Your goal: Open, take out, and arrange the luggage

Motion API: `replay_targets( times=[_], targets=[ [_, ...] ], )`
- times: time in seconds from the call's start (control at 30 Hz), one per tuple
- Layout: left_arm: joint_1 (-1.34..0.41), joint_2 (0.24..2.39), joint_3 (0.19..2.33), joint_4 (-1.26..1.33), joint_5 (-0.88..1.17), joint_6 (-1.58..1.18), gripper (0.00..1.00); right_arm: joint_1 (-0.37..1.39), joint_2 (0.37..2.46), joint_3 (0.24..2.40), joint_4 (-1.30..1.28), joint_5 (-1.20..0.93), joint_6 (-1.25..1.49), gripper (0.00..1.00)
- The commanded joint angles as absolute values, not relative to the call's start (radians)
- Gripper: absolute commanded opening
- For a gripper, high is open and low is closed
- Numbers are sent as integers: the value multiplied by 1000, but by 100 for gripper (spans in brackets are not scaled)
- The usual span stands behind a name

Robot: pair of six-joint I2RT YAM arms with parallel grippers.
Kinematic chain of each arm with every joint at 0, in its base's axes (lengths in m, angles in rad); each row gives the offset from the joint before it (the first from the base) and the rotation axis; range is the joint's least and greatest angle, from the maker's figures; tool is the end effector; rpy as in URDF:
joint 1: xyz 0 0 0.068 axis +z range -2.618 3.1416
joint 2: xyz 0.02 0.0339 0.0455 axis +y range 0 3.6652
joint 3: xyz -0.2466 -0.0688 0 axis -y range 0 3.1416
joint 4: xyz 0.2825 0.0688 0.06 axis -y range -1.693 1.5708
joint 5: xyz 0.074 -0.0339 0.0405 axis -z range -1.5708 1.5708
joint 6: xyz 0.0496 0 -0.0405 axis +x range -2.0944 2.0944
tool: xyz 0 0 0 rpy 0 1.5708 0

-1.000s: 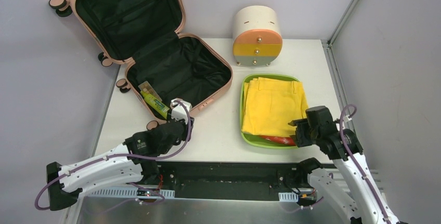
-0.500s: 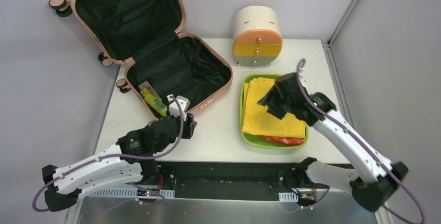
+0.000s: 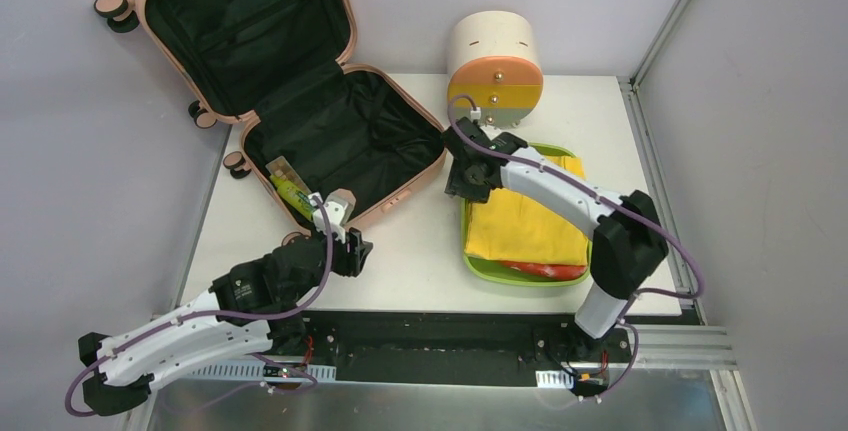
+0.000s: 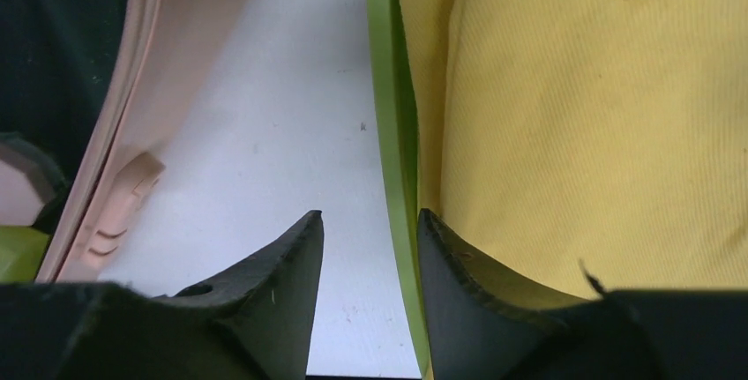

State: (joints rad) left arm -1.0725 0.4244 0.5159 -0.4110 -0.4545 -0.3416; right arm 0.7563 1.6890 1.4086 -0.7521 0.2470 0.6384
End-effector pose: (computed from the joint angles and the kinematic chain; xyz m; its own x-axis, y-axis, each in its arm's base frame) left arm 0.1069 -0.1509 0.2634 -0.3391 -0.0065 -0.9407 0.5056 0.8420 -0.1881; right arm 0.2991 0.2655 0.2330 -0.8437 -0.0016 -0.5368 -0.0890 0.9866 0.1369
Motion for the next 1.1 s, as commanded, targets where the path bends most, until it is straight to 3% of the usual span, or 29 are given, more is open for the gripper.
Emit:
replay_targets(
  times=[0.0, 0.3, 0.43, 0.57, 0.73, 1.07],
  targets=[
    [-1071, 400, 497, -425, -462, -346, 51, 756, 1749, 1483, -757, 280, 576, 45],
    [-1071, 400, 483, -429, -478, -359, 52, 750, 1843, 1475, -782, 348, 527, 38],
    [-1071, 405, 496, -431, -477, -361, 52, 732, 1815, 1427, -762, 361, 460, 19],
    [-1071, 406, 507, -432, -481, -364, 52, 674, 1759, 1346, -766, 348, 407, 7],
    [-1071, 416, 524, -434, -475, -359, 52, 612, 1656, 1232, -769, 333, 312, 0],
    [-1071, 481, 552, -434, -461, -364, 52, 458, 1552, 1061, -716, 277, 43, 0]
  ],
)
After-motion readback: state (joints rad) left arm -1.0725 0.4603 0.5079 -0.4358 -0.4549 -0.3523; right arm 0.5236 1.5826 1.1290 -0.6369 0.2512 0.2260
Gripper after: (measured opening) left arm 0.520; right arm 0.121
